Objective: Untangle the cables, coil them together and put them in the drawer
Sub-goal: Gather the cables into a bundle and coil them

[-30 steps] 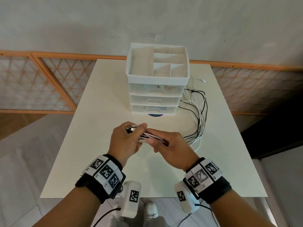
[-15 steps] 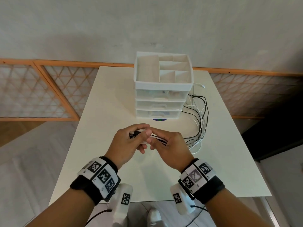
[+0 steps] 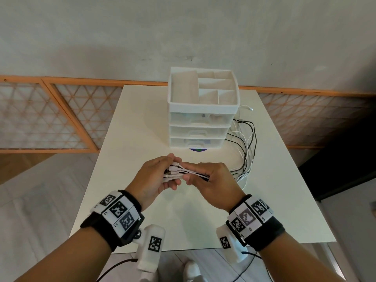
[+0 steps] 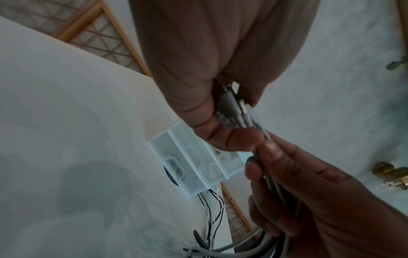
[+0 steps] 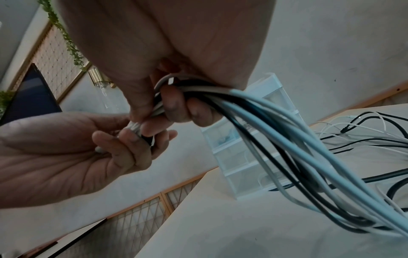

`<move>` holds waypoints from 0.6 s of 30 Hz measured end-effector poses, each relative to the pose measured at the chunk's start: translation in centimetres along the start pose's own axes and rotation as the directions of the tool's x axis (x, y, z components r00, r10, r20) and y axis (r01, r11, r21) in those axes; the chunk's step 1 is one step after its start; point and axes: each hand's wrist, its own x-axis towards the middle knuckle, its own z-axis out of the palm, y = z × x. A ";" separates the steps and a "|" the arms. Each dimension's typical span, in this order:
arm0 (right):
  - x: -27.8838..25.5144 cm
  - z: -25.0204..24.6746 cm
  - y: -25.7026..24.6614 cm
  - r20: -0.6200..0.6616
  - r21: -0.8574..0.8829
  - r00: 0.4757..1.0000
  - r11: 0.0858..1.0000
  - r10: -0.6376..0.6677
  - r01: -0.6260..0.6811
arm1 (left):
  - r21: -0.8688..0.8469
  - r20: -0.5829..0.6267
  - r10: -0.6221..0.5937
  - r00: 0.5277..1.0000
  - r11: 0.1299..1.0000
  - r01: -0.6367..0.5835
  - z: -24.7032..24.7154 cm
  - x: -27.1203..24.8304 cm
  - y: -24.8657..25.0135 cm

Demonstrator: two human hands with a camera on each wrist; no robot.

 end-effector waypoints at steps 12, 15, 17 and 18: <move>1.2 -0.1 -1.8 0.049 -0.207 0.998 0.977 -0.049 0.059 | 0.742 0.268 0.477 0.837 0.452 -0.495 5.1 -0.4 3.6; 1.7 -0.3 -2.4 -0.048 -0.255 0.990 0.960 -0.131 0.115 | 0.837 0.294 0.402 0.867 0.330 -0.436 5.8 0.2 3.2; 1.7 -1.0 -2.5 -0.057 -0.151 0.992 0.983 -0.113 0.103 | 0.824 0.251 0.346 0.904 0.414 -0.387 5.6 0.4 3.6; 1.6 -1.2 -2.7 -0.031 -0.105 0.995 0.991 -0.091 0.087 | 0.820 0.256 0.304 0.917 0.434 -0.373 5.6 0.3 3.7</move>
